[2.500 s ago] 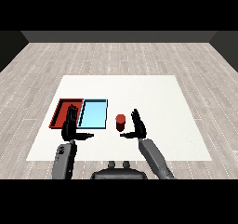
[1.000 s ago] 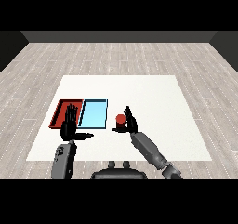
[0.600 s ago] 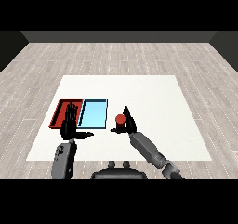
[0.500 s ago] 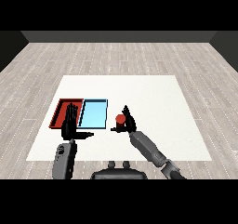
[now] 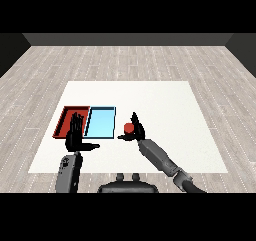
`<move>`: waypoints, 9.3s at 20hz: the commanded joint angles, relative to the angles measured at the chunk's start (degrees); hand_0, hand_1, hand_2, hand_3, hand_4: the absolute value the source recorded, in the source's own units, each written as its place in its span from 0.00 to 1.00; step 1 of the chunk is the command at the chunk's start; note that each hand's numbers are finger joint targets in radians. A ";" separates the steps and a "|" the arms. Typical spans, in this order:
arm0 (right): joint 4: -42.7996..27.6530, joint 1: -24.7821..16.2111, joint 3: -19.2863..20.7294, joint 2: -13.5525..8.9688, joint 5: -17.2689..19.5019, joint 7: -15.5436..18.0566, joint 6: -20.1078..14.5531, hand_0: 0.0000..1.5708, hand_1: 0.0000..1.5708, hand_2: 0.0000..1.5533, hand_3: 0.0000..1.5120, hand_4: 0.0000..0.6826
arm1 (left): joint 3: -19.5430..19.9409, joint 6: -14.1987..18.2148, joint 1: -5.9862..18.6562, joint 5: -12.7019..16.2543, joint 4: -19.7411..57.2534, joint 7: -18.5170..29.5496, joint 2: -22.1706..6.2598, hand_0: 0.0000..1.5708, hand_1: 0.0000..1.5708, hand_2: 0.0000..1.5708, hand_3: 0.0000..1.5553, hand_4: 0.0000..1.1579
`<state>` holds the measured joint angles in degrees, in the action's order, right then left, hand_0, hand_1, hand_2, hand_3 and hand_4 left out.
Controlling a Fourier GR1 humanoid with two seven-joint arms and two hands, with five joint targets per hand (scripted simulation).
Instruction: Pick the red can and put it in the red box
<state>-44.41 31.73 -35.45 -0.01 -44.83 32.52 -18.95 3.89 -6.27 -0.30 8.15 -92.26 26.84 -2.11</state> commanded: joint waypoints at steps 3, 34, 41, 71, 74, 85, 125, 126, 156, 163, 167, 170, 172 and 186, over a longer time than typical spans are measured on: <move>5.36 4.25 -4.05 0.01 -6.27 0.26 -1.47 0.00 0.00 0.00 0.00 0.00 | 0.02 0.41 -0.06 -1.06 1.47 1.79 0.14 0.00 0.00 0.00 0.00 0.00; -5.66 6.93 -7.20 -1.12 1.84 -2.94 -21.45 0.98 0.98 0.94 0.91 0.85 | -1.93 0.09 -3.37 -0.14 -5.93 -3.27 0.33 0.00 0.00 0.00 0.00 0.00; -24.87 -0.12 -8.23 -7.75 7.84 -5.58 -25.87 0.98 0.98 0.95 0.92 0.90 | -1.65 -1.07 0.22 -1.47 -1.57 -1.70 -1.33 0.00 0.00 0.00 0.00 0.00; -46.52 -6.15 7.79 -9.25 27.73 -17.41 -13.98 0.92 0.92 0.93 0.92 0.92 | -23.43 15.96 12.59 -5.13 6.23 -16.97 2.11 0.00 0.00 0.00 0.00 0.00; -45.40 -10.29 7.16 -8.35 29.49 -13.48 -11.06 0.92 0.92 0.93 0.92 0.95 | -25.08 19.57 15.78 -2.74 15.82 -9.86 2.11 0.00 0.00 0.00 0.00 0.00; -41.28 -9.93 13.06 -0.17 37.18 -13.15 -4.86 0.93 0.93 0.92 0.92 0.97 | -27.88 19.97 16.02 -0.33 12.05 -14.89 2.11 0.00 0.00 0.00 0.00 0.00; -42.24 -6.09 1.53 -0.01 29.37 -13.19 -13.63 0.94 0.94 0.93 0.92 0.94 | -34.32 38.94 22.59 12.27 19.92 -9.58 2.08 1.00 1.00 0.99 0.95 0.98; -38.70 -4.57 3.14 -0.02 28.63 -11.93 -11.39 0.95 0.95 0.93 0.92 0.94 | -37.95 41.89 23.51 15.89 24.13 -3.30 2.07 1.00 1.00 0.99 0.95 0.98; -48.76 -13.29 9.52 0.01 34.25 -23.36 -6.18 0.00 0.00 0.00 0.00 0.00 | -33.36 42.63 20.50 9.89 21.10 -0.30 2.07 1.00 1.00 1.00 0.94 0.98; -57.67 -19.17 17.75 -5.73 29.82 -23.52 1.53 0.00 0.00 0.00 0.00 0.00 | -26.60 40.64 23.68 6.87 21.22 -4.01 0.96 1.00 1.00 1.00 0.95 0.97; -63.21 -24.01 20.23 -8.14 28.51 -23.84 2.91 0.00 0.00 0.00 0.00 0.00 | -23.59 38.13 20.72 7.14 14.44 -8.31 -5.42 1.00 1.00 1.00 0.95 0.98; -67.47 -30.45 23.11 -12.62 26.45 -23.56 5.46 0.00 0.00 0.00 0.00 0.00 | -20.86 41.81 25.65 5.02 16.97 -10.97 -6.80 1.00 1.00 1.00 0.96 0.97; -62.99 -32.30 24.08 -11.86 25.08 -18.51 8.55 0.00 0.00 0.00 0.00 0.00 | -16.07 37.68 23.97 7.35 17.00 -10.36 -12.29 1.00 1.00 1.00 0.95 0.98; -56.31 -33.96 29.08 -12.14 23.97 -18.55 9.30 0.00 0.00 0.00 0.00 0.00 | -10.98 32.75 26.27 -0.23 42.57 -19.46 -28.31 1.00 1.00 0.99 0.96 0.91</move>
<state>-104.08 -3.76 -8.09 -11.72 -20.41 14.46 -9.96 -8.25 28.05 24.01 9.76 -60.03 8.31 -27.72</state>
